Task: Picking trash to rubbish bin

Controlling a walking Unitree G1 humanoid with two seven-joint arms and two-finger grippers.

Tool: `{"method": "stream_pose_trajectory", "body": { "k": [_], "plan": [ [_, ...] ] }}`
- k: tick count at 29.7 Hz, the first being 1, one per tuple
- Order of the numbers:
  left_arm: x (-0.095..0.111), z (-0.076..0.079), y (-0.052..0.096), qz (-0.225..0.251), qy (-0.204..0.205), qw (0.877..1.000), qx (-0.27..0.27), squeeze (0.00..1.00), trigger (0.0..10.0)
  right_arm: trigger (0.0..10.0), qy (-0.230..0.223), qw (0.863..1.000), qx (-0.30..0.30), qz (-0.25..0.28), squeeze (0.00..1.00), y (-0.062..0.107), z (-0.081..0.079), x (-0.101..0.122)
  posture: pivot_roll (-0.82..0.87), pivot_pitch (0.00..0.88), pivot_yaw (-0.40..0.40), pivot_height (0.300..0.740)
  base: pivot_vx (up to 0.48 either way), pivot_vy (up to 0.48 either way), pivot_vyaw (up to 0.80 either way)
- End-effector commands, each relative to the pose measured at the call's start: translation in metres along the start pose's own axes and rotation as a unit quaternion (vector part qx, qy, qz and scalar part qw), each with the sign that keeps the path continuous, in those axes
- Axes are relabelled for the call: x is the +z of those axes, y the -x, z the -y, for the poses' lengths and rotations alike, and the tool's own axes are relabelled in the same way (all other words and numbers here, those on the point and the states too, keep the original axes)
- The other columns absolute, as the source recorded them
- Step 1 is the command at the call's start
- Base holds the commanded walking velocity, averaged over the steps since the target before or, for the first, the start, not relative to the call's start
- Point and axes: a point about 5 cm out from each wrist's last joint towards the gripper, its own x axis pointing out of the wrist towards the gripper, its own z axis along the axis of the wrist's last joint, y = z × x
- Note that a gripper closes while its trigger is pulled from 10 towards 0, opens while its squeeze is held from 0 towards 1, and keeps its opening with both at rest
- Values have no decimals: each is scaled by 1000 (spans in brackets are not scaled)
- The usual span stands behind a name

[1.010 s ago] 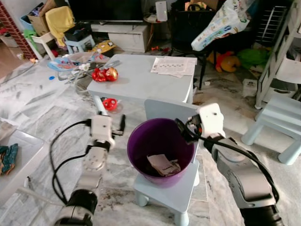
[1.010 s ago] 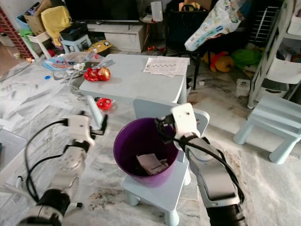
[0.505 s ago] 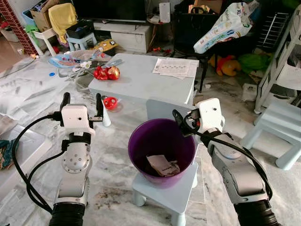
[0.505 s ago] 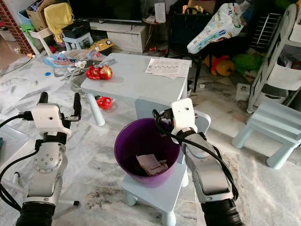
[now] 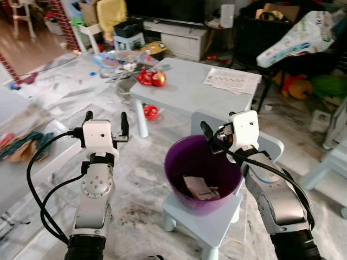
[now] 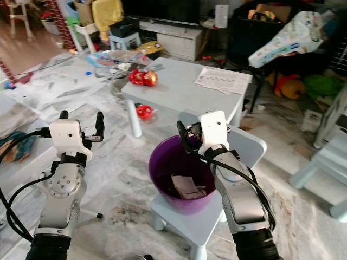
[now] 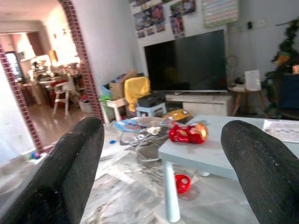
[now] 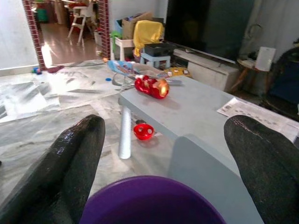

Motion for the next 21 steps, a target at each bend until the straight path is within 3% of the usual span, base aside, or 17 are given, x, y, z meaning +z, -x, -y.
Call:
{"method": "stream_pose_trajectory", "body": {
  "k": [1, 21],
  "plan": [
    [6, -5, -4, 5, 1, 1000, 5, 0, 10000, 10000, -1, 1000, 5, 6, 0, -2, -2, 1, -61, 13, 64, 740, 0, 0, 800],
    [6, -1, -4, -9, 10, 1000, 5, 0, 10000, 10000, -6, 1000, 10, 8, 0, -2, -4, 0, -59, 16, 61, 740, 0, 0, 800]
  ]
}}
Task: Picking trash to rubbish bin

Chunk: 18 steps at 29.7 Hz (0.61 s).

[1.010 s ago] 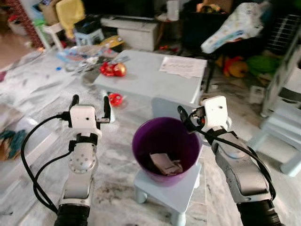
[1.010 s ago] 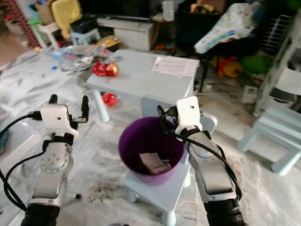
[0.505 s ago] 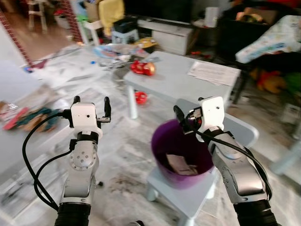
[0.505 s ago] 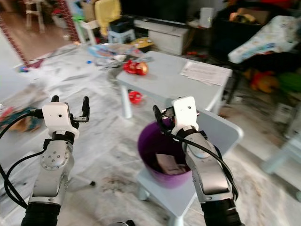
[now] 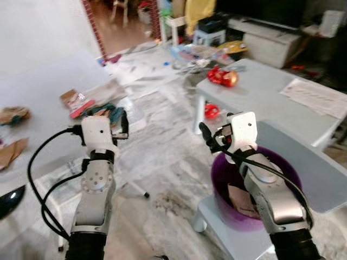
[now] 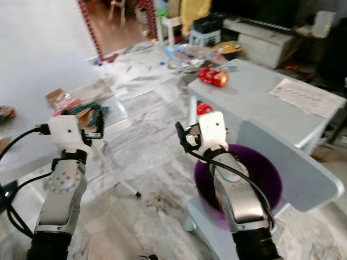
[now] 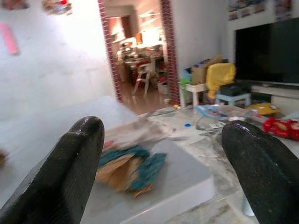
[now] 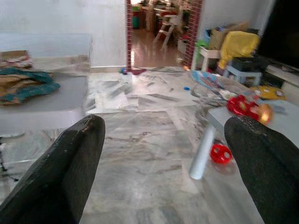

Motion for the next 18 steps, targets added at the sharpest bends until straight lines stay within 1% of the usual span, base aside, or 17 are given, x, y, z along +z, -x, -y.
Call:
{"method": "stream_pose_trajectory", "body": {
  "k": [1, 11, 18],
  "plan": [
    [3, -7, -1, 2, -8, 1000, 9, 0, 10000, 10000, -2, 1000, 15, 7, 0, -2, -8, 3, -59, 16, 61, 740, 0, 0, 794],
    [2, -6, -1, -3, -7, 1000, 14, 0, 10000, 10000, -2, 1000, 20, 8, 0, -2, -8, 4, -60, 18, 57, 740, 0, 0, 798],
    [1, -7, -2, -9, -4, 1000, 20, 0, 10000, 10000, -3, 1000, 26, 9, 0, -2, -11, 5, -58, 23, 55, 740, 0, 0, 796]
  ]
}}
